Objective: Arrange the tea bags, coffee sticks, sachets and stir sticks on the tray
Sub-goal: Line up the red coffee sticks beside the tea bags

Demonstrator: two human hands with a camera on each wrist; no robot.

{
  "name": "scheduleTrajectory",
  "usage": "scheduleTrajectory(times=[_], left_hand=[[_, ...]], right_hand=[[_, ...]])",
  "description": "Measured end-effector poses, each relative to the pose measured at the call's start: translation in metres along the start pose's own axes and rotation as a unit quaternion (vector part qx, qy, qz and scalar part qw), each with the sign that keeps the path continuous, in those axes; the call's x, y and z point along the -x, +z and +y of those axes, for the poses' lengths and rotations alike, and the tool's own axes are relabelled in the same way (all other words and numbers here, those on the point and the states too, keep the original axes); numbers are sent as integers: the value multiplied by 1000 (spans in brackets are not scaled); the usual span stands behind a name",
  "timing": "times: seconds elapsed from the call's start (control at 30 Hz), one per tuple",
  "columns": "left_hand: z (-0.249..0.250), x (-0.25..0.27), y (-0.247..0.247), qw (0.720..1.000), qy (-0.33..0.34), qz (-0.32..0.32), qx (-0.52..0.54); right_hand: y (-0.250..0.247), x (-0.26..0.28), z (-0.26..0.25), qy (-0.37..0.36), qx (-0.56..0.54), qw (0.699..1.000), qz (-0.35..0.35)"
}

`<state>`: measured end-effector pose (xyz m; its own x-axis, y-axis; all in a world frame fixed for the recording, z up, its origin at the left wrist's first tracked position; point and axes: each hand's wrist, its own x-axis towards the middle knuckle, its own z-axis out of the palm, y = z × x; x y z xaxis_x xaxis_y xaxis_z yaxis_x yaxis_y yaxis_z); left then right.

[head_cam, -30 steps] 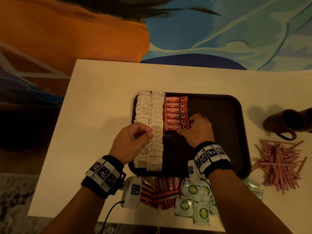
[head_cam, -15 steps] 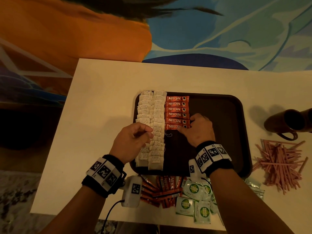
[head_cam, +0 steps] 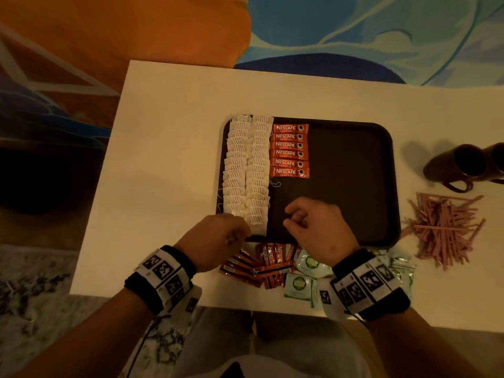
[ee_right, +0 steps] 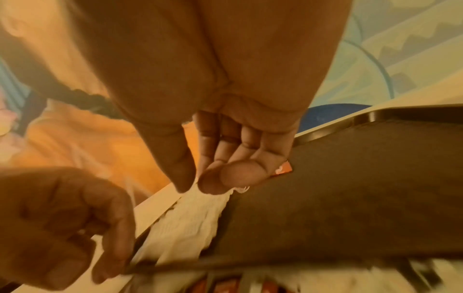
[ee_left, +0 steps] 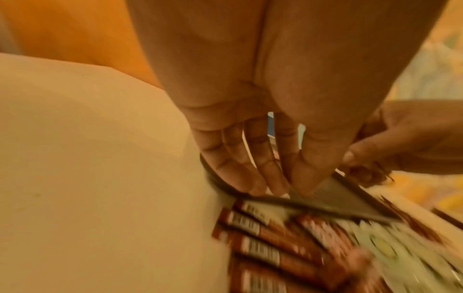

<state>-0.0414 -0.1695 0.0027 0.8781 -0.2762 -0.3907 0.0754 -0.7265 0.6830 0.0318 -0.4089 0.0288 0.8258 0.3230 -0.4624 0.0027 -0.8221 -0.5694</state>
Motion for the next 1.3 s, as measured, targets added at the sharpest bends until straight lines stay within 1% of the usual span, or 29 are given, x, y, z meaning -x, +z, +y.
scheduleTrajectory(times=[0.07, 0.13, 0.2, 0.27, 0.33, 0.43, 0.5, 0.63, 0.73, 0.87, 0.93, 1.0, 1.1, 1.2, 1.27, 1.3], left_hand=[[-1, 10, 10, 998, 16, -52, -32], [-4, 18, 20, 994, 31, -86, -66], [-7, 21, 29, 987, 54, -93, -122], [-8, 22, 37, 975, 96, -78, -186], [-6, 22, 45, 961, 119, -68, -239], [-4, 22, 57, 948, 125, -62, -288], [-6, 22, 62, 941, 124, -51, -312], [-11, 24, 64, 918, 145, -31, -367], [-13, 26, 63, 911, 142, -52, -383], [-8, 25, 63, 903, 113, -95, -404], [-7, 25, 60, 911, 96, -112, -386], [-5, 26, 55, 924, 69, -137, -350], [-1, 27, 41, 956, 17, -155, -250], [2, 27, 22, 982, -23, -144, -121], [5, 24, 8, 991, -20, -118, -51], [6, 21, 1, 995, -16, -93, -28]], right_hand=[[15, 17, 1, -27, 33, 998, -55], [28, 31, 2, -47, 61, 993, -88], [39, 37, 5, -63, 90, 988, -110], [49, 44, 6, -77, 141, 979, -128], [58, 48, 10, -91, 179, 972, -121], [67, 52, 14, -84, 202, 971, -93], [72, 50, 17, -74, 209, 972, -80], [74, 50, 17, -65, 204, 975, -54], [72, 50, 18, -74, 196, 977, -40], [67, 52, 22, -91, 192, 977, -22], [61, 52, 24, -97, 181, 979, -8], [53, 52, 25, -91, 148, 985, 14], [39, 51, 23, -60, 48, 996, 53], [23, 48, 14, -18, -85, 995, 58], [14, 45, 7, -4, -142, 988, 55], [10, 43, 4, 1, -168, 984, 52]])
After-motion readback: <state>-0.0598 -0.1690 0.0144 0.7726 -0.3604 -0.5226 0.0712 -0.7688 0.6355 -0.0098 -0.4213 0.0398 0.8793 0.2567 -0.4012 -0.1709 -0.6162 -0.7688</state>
